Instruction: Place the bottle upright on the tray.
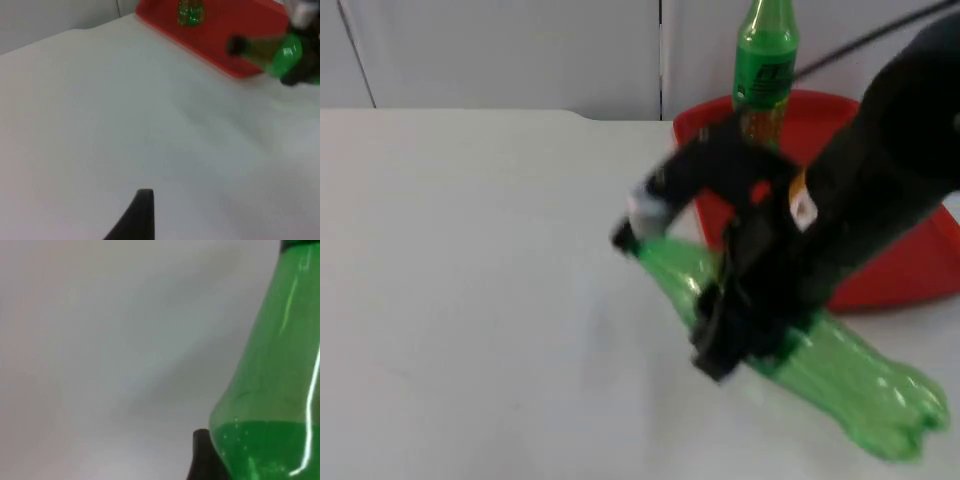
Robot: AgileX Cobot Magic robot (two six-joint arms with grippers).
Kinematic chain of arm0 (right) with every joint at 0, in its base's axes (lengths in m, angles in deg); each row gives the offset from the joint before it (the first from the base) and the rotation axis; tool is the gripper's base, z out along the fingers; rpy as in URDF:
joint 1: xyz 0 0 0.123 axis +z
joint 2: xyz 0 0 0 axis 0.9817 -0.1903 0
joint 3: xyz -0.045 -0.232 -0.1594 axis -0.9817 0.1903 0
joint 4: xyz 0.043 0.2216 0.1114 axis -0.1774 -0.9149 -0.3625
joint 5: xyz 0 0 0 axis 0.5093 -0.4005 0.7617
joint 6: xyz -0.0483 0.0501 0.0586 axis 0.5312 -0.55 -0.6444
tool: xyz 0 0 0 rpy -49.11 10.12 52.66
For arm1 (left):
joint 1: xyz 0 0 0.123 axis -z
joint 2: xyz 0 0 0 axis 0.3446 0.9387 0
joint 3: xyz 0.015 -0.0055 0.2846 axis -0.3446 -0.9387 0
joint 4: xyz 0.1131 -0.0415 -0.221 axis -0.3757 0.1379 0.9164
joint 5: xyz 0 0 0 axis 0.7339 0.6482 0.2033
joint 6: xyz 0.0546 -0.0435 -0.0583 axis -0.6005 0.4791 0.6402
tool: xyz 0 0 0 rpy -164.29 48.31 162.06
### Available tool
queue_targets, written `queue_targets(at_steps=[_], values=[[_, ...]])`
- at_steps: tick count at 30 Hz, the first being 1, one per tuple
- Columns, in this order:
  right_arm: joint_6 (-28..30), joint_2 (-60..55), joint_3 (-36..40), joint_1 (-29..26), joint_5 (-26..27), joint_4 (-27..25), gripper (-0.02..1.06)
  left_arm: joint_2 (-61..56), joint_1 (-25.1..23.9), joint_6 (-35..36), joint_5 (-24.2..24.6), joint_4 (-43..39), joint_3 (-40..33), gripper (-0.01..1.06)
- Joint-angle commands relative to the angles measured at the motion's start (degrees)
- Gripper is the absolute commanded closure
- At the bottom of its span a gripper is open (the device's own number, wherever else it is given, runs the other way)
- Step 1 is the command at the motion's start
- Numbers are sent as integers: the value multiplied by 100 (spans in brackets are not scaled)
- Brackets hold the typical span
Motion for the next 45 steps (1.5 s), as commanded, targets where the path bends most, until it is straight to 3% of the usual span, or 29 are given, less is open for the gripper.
queue_targets(at_steps=[1, 4, 5, 10, 17, 24, 33, 40, 45], values=[[-25, 352, -60, 27, 452, 32, 105, -20, 21, -11, -2, 47, -25, 0], [27, 969, -60, -13, 1269, 32, 105, -20, 21, -11, -2, 47, -25, 0], [27, 969, -60, -13, 1269, 32, 105, -20, 21, -11, -2, 47, -25, 0], [71, 1686, -60, -169, 2250, 32, 105, -20, 21, -11, -2, 47, -25, 0], [104, 1878, -48, -416, 2997, 14, 105, -20, 21, -11, -2, 47, -25, 0], [35, 1878, -9, -1109, 3670, -147, 105, -20, 21, -11, -2, 47, -25, 0], [479, 1878, 1103, -2126, 5445, -782, 105, -20, 21, -11, -2, -69, -25, 0], [498, 1878, 1696, -2590, 6360, -817, 105, -20, 21, -11, -2, -54, -25, 0], [498, 1668, 1886, -2832, 7095, -1207, 105, -20, 21, -11, -2, -65, -25, 0]])
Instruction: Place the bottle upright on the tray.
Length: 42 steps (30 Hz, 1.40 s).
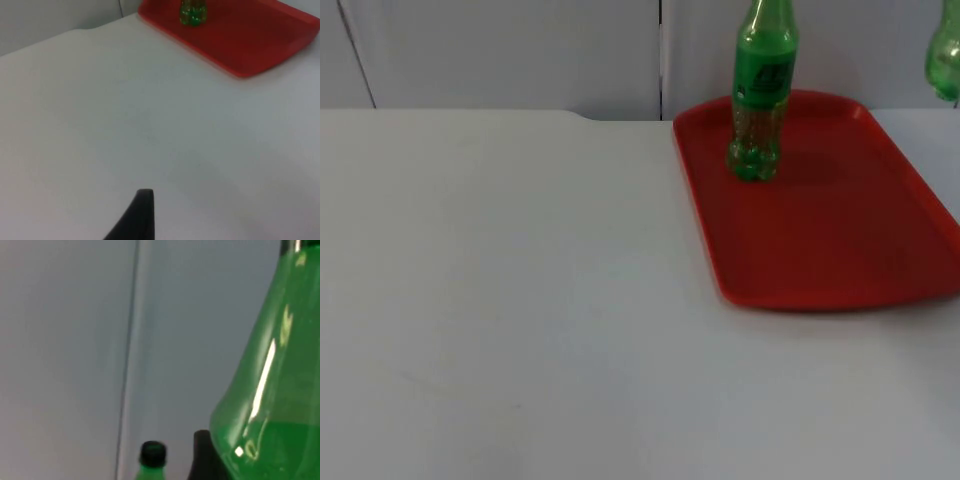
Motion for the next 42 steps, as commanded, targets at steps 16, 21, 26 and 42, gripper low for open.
queue_targets(at_steps=[16, 21, 26, 42], values=[[-1, -2153, -345, -138, 2306, -547, 105, -20, 21, -11, -2, -160, -35, 0], [-1, -2653, -644, -138, 2306, -546, 105, -20, 21, -11, -2, -160, -35, 0], [-1, -3148, -1095, -138, 2306, -546, 105, -20, 21, -11, -2, -160, -35, 0], [238, -4347, -2200, -162, 2306, -851, 105, -20, 21, -11, -2, -160, -35, 0]])
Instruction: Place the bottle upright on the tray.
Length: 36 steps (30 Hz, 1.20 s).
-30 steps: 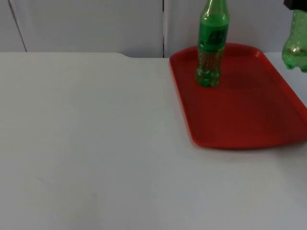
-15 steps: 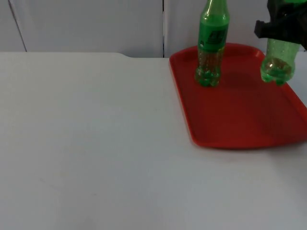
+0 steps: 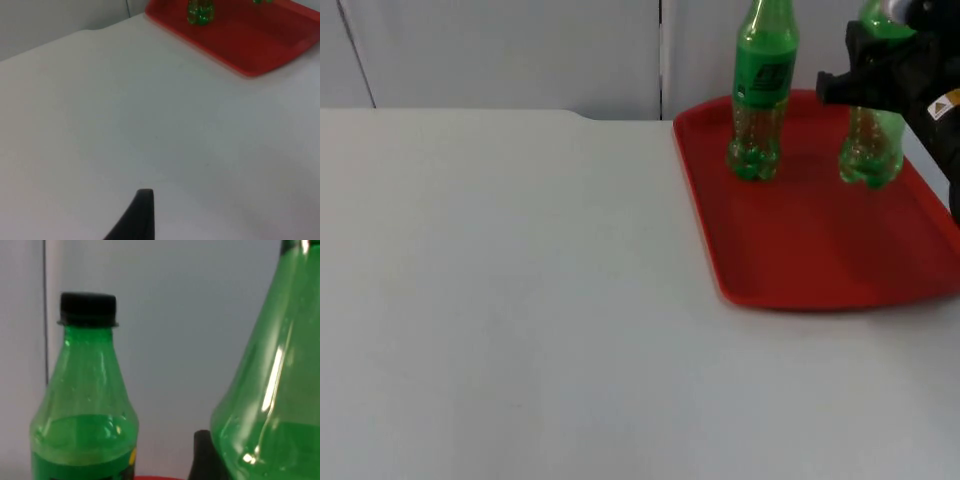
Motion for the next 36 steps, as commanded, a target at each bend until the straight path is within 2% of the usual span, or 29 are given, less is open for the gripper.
queue_targets(at_steps=[1, 9, 21, 30, 36], values=[[73, -17, -48, -69, 171, -21, 105, -20, 21, 1, -2, -29, -35, 0], [-81, -209, -48, -330, 171, -19, 105, -20, 21, 1, -2, -41, -30, 0], [-81, -318, -48, -333, 171, 63, 104, -20, 21, 1, -2, -57, -30, 0], [-96, -419, -48, -333, 171, 74, 97, -20, 21, 1, -2, -57, -30, 0], [-470, -524, -48, -333, 171, 65, 97, -20, 21, 1, -2, -57, -30, 0]])
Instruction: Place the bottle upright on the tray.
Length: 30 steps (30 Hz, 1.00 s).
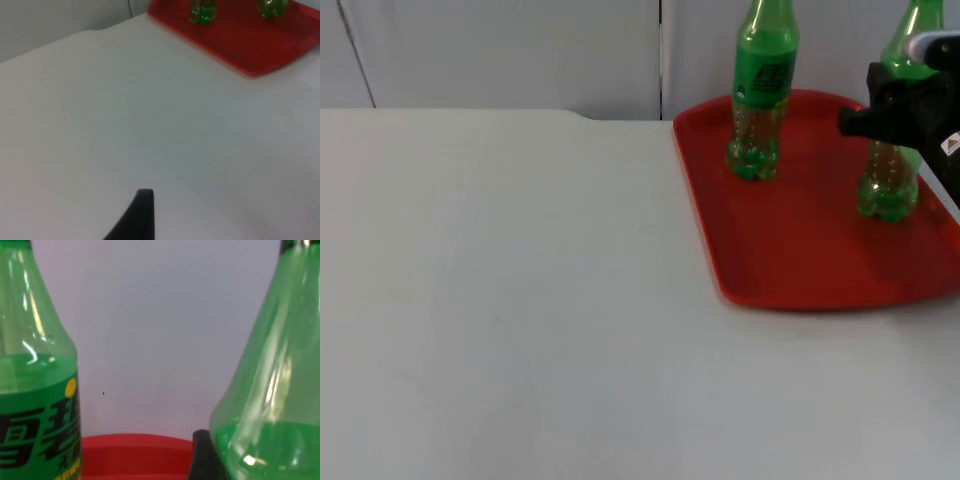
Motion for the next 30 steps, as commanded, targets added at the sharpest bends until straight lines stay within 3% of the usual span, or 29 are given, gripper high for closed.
queue_targets(at_steps=[1, 6, 10, 11, 12, 16, 27, 30], values=[[-91, -39, -25, -20, 70, 62, 97, -20, 21, 1, -2, -14, -30, 0], [96, -39, -25, -20, 70, 62, 94, -20, 21, 1, -2, -14, -30, 0], [364, -39, -25, -20, 70, 62, 75, -20, 21, 1, -2, -14, -30, 0], [364, -39, -25, -20, 70, 62, 62, -20, 21, 1, -2, -14, -30, 0], [364, -39, -25, -20, 70, 62, 62, -20, 21, 1, -2, -14, -30, 0], [364, -39, -25, -20, 70, -103, 38, -20, 21, 1, -2, -14, -30, 0], [419, -39, -25, -20, 70, -483, 37, -20, 21, 1, -2, -14, -30, 0], [431, -39, -25, -20, 70, -483, 31, -20, 21, 1, -2, -14, -30, 0]])
